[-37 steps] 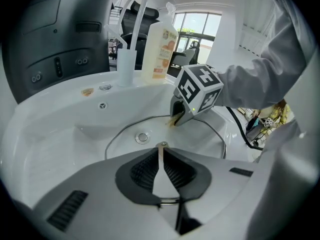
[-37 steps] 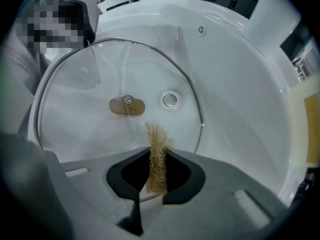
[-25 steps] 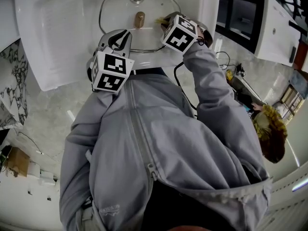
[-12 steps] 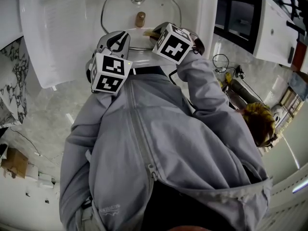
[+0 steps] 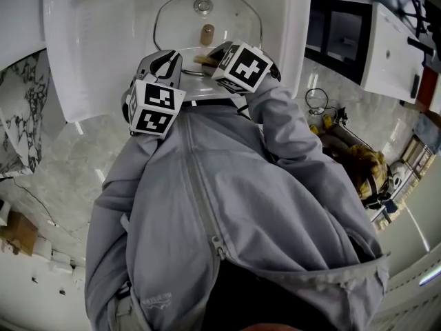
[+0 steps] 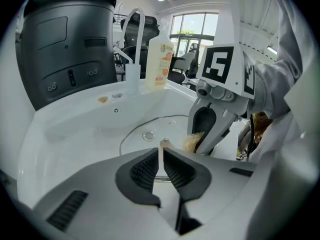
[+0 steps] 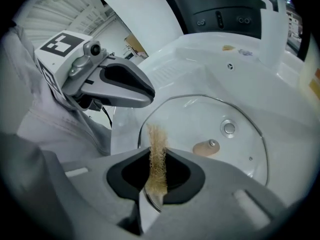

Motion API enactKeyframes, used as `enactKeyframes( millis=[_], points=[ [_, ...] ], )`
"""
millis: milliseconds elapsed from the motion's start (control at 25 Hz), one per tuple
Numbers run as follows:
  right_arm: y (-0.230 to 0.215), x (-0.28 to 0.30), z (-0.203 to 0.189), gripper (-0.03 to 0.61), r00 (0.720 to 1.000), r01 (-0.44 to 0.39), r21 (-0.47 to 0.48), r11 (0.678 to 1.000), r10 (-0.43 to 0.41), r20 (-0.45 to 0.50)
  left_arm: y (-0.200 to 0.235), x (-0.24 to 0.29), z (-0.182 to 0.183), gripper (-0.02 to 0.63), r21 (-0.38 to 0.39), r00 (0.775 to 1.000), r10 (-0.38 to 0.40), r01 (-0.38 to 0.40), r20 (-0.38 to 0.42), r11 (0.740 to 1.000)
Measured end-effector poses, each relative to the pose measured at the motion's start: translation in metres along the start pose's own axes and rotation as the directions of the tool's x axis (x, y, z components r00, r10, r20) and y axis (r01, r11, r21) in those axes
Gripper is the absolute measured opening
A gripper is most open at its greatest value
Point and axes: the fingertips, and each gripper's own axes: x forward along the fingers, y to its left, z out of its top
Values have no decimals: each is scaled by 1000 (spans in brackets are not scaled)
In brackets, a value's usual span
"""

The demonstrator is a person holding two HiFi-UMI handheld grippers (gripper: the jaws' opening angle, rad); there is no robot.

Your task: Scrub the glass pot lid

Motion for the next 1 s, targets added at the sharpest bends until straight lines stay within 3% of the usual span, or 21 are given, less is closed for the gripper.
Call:
enactKeyframes(
  millis=[160, 320, 440, 520, 600, 680, 840, 1000],
  points=[
    [10, -8, 13, 46, 995, -42, 28, 999, 39, 87, 4, -8, 6, 31, 11, 1000, 13, -13, 7, 1000],
    [4, -33, 24, 48, 976, -8, 89, 996, -11, 218, 6, -10, 12, 32, 73, 1000, 20, -20, 3, 997],
    [-7, -54, 25, 48, 954, 36, 136, 990, -74, 290, 5, -3, 9, 34, 202, 999, 10, -1, -45, 979],
    [-14, -66, 21, 48, 942, 60, 165, 984, -110, 318, 6, 5, -1, 48, 322, 995, 16, 17, -100, 947],
    [-20, -76, 17, 47, 931, 81, 191, 978, -142, 336, 6, 12, -14, 143, 445, 986, 5, 69, -164, 893],
    [-23, -83, 14, 46, 921, 91, 213, 973, -163, 353, 2, 18, -27, 176, 564, 974, -16, 145, -226, 813],
    [-25, -92, 9, 47, 907, 96, 242, 966, -185, 379, -2, 30, -46, 199, 743, 951, -4, 244, -309, 624],
    [-27, -98, 5, 48, 893, 105, 259, 960, -206, 399, -11, 47, -57, 204, 860, 941, 14, 301, -337, 411]
  ],
)
